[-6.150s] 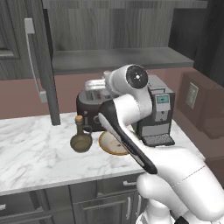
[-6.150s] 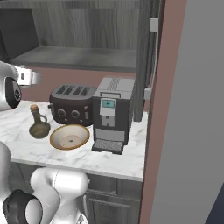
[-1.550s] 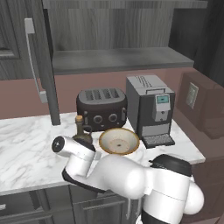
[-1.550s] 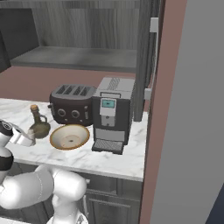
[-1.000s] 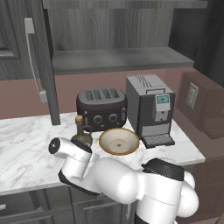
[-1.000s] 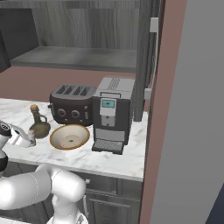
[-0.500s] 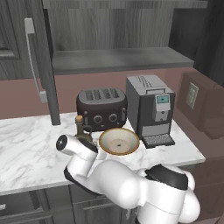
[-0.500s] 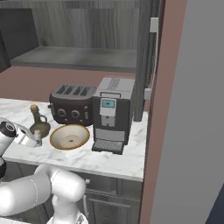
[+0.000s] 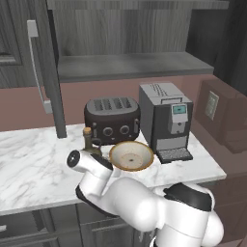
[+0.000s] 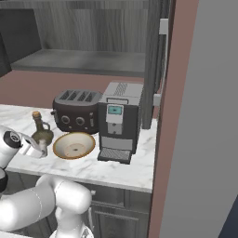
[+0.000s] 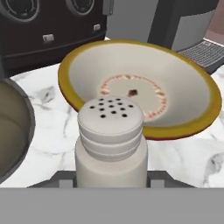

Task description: Retrieve the bottle and the shaker from the cabinet and place them next to the mixing bowl on the counter. Then add garlic from the fridge to the mixing bowl.

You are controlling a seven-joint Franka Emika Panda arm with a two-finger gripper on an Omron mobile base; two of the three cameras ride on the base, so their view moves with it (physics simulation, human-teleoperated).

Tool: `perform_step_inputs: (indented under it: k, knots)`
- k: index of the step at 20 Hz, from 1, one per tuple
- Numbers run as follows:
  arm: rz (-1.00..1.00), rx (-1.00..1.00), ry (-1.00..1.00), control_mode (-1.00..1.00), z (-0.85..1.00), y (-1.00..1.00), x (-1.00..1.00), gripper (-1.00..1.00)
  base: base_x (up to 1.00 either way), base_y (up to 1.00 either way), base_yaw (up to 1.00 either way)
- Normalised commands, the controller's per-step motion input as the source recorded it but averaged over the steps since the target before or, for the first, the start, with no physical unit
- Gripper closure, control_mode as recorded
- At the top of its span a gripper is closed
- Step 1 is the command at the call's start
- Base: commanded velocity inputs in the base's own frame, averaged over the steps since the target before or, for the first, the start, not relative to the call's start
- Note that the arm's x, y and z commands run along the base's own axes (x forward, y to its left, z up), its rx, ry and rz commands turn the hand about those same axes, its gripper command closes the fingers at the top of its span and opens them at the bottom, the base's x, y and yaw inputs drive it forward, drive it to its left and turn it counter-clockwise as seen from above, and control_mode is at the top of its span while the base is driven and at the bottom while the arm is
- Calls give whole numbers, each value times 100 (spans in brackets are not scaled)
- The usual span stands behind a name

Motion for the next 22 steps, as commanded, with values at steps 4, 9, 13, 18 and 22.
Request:
perform_step_inputs:
  k: [4,9,13,18,22]
  knots:
    - [0,0,-1,-100,-22,0,13,100,0,0,0]
    - [0,0,-4,-100,-15,0,12,100,0,0,0]
    - [0,0,-7,-100,-13,0,8,100,0,0,0]
    - [0,0,-11,-100,-25,0,1,100,0,0,0]
    - [0,0,-11,-100,-23,0,0,100,0,0,0]
